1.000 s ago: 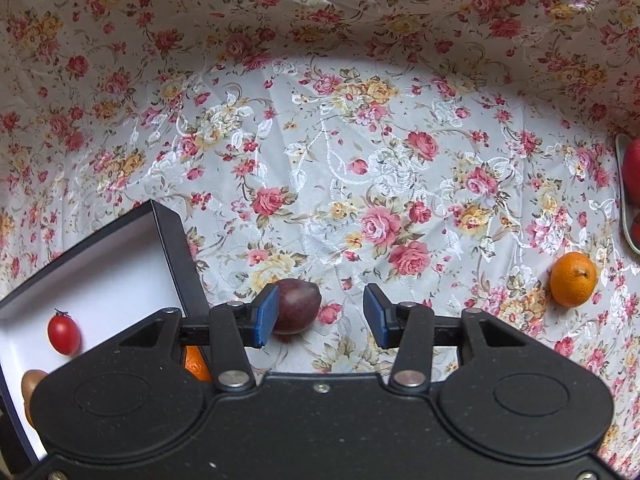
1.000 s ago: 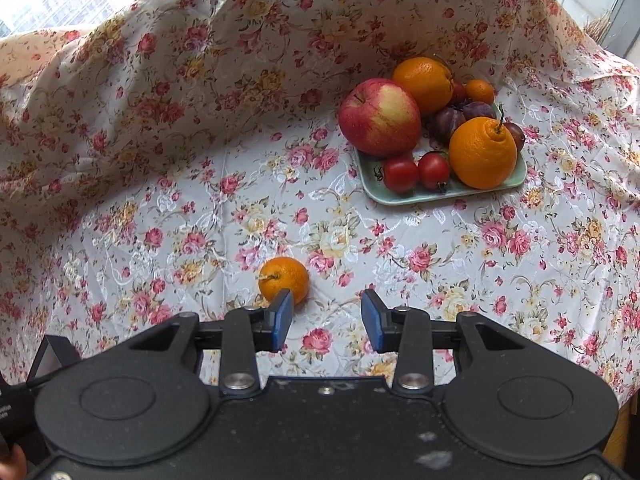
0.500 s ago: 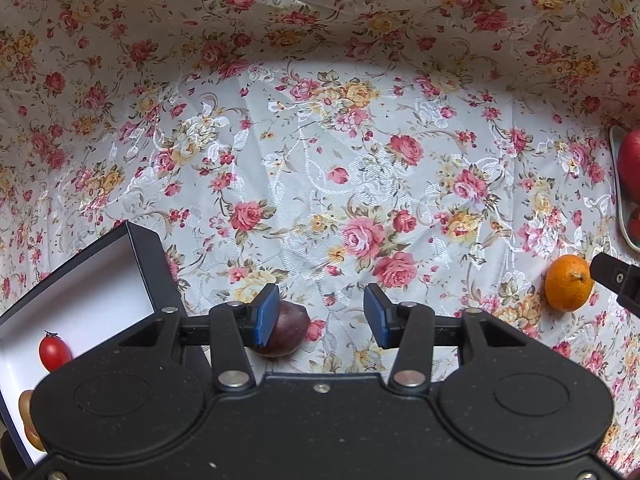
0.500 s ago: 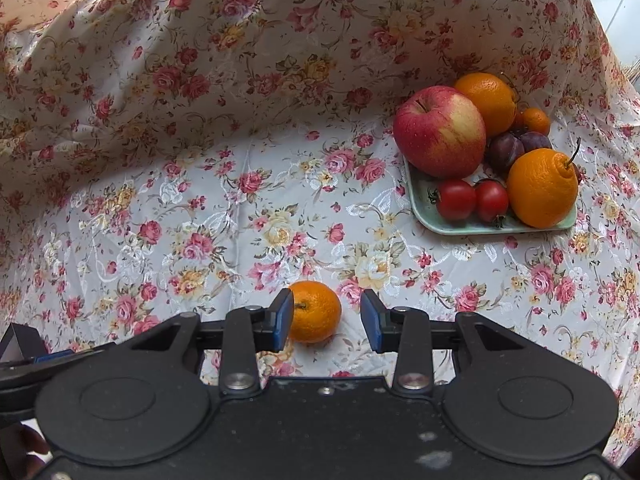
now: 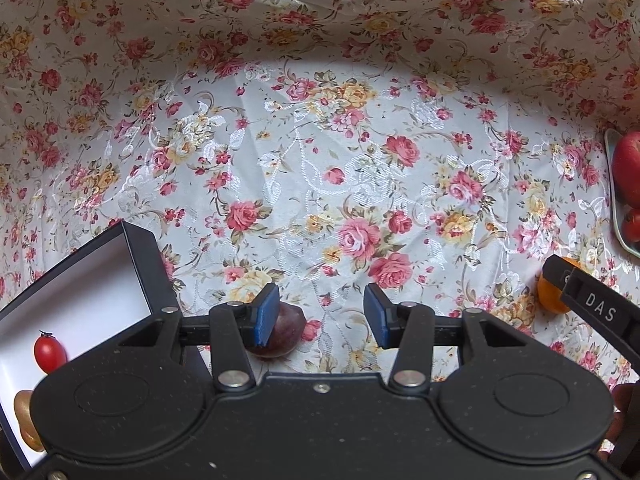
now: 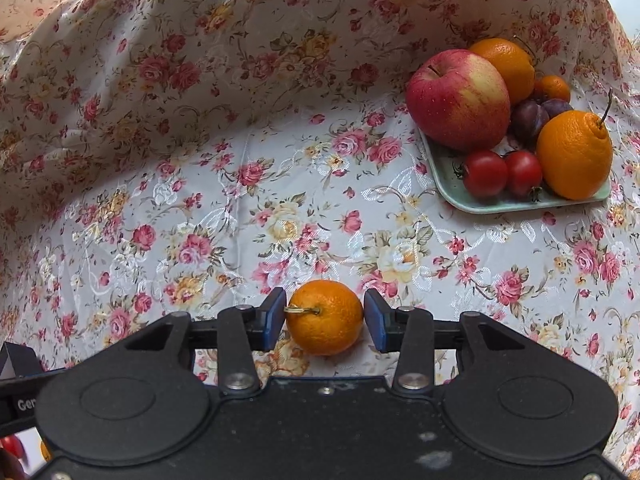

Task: Organize fruits
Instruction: 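Close the left tool on a dark red plum while the right tool grasps a mandarin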

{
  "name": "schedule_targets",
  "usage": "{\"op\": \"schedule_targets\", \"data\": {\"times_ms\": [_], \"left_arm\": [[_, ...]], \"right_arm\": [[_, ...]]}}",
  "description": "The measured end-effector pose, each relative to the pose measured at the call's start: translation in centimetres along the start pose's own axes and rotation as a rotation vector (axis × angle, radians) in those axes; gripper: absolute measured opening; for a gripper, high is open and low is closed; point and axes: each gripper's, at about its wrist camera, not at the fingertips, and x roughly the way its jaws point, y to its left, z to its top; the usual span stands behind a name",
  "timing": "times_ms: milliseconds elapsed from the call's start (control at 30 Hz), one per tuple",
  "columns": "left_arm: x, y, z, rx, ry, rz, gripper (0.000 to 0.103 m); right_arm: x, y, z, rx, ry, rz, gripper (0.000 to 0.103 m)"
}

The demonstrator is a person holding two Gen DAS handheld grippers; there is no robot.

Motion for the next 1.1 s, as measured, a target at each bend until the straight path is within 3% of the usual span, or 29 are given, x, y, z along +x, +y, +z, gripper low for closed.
{"op": "schedule_targets", "data": {"times_ms": [133,433,800,933,1100], "left_arm": [[0.0,0.1,0.1,-0.006,0.005,-0.012,0.055],[-0.1,-0.2,-0.1,0.013,0.001,-0.011,0.055],[-0.7,0.4,-0.5,0.013,0.012,-0.042,0.055],[-0.8,1.1,-0.6,-0.01,0.012,-0.048,0.055],[-1.0,1.7,-0.4,-0.042,0.007,-0.041,0.055]], "right_arm": [[-0.1,-0.1,-0.6,0.01,-0.033,-0.001,0.044],[-0.7,-1.1,-1.2,0.084,0.003,-0.008,0.043],[-1.2,-1.3,-2.1,-0.007,0.035,-0.079,0.043],[-0.7,-1.9,-2.5,0.026,0.098,-0.091,0.036],[-1.1,-1.9,-2.9,0.02,0.091,-0.087,0.034]]}}
